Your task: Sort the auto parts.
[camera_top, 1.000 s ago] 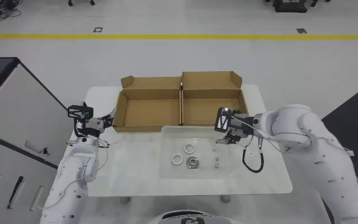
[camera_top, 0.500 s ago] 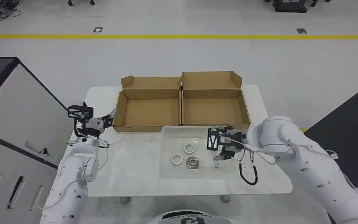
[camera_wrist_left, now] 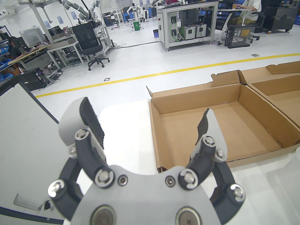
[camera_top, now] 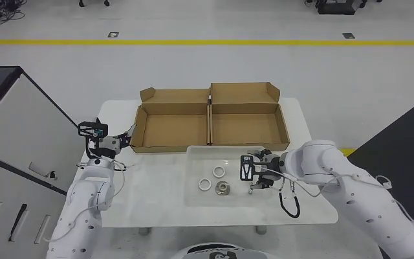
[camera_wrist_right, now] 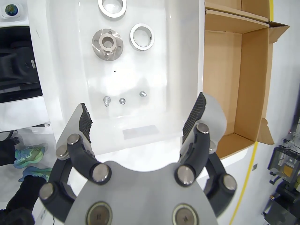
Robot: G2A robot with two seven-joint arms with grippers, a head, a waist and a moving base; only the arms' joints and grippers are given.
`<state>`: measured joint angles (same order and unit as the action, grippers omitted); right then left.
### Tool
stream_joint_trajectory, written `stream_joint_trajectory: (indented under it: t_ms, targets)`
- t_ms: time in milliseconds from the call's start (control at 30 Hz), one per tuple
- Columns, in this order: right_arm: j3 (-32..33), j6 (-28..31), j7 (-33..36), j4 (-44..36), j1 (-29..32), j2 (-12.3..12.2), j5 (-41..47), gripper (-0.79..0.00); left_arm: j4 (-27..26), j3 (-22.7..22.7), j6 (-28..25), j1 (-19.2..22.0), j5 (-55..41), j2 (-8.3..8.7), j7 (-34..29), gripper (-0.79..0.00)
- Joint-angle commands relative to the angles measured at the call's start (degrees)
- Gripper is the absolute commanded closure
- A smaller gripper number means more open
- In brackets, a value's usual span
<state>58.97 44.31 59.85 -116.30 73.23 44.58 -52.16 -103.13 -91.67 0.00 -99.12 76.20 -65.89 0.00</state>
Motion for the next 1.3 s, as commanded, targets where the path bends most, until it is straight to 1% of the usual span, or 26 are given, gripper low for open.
stream_joint_trajectory:
  t_ms: [0,333,400,500,567,733,900,1000,1167,1233,1267]
  targets:
    - [0.0,0.0,0.0,0.0,0.0,0.0,0.0,-0.785,0.0,0.0,0.0,0.0,0.0,0.0,0.0,-0.785]
    - [0.0,0.0,0.0,0.0,0.0,0.0,0.0,-0.785,0.0,0.0,0.0,0.0,0.0,0.0,0.0,-0.785]
    - [-0.2,1.1,-1.0,-0.4,0.0,0.0,0.3,-0.785,0.0,0.0,0.0,0.0,0.0,0.0,0.0,-0.785]
    - [-2.3,-0.2,0.3,-0.7,-1.0,-0.3,-1.4,-0.785,0.0,0.0,0.0,0.0,0.0,0.0,0.0,-0.785]
    - [-4.1,-1.2,1.4,-1.4,-2.2,-0.7,-0.5,-0.785,0.0,0.0,0.0,0.0,0.0,0.0,0.0,-0.785]
    - [-9.7,-4.7,4.8,-1.3,-7.6,-1.7,3.4,-0.785,0.0,0.0,0.0,0.0,0.0,0.0,0.0,-0.785]
    - [-16.7,-10.0,10.1,0.0,-15.0,-2.6,10.9,-0.785,0.0,0.0,0.0,0.0,0.0,0.0,0.0,-0.785]
    - [-20.0,-12.2,12.3,1.6,-19.7,-3.0,15.2,-0.785,0.0,0.0,0.0,0.0,0.0,0.0,0.0,-0.785]
    - [-25.6,-13.2,13.4,4.4,-25.8,-3.4,19.5,-0.785,0.0,0.0,0.0,0.0,0.0,0.0,0.0,-0.785]
    - [-28.3,-13.5,13.6,5.3,-28.1,-3.4,20.5,-0.767,0.0,0.0,0.0,0.0,0.0,0.0,0.0,-0.785]
    - [-29.6,-13.6,13.7,5.8,-29.2,-3.3,20.8,-0.739,0.0,0.0,0.0,0.0,0.0,0.0,0.0,-0.785]
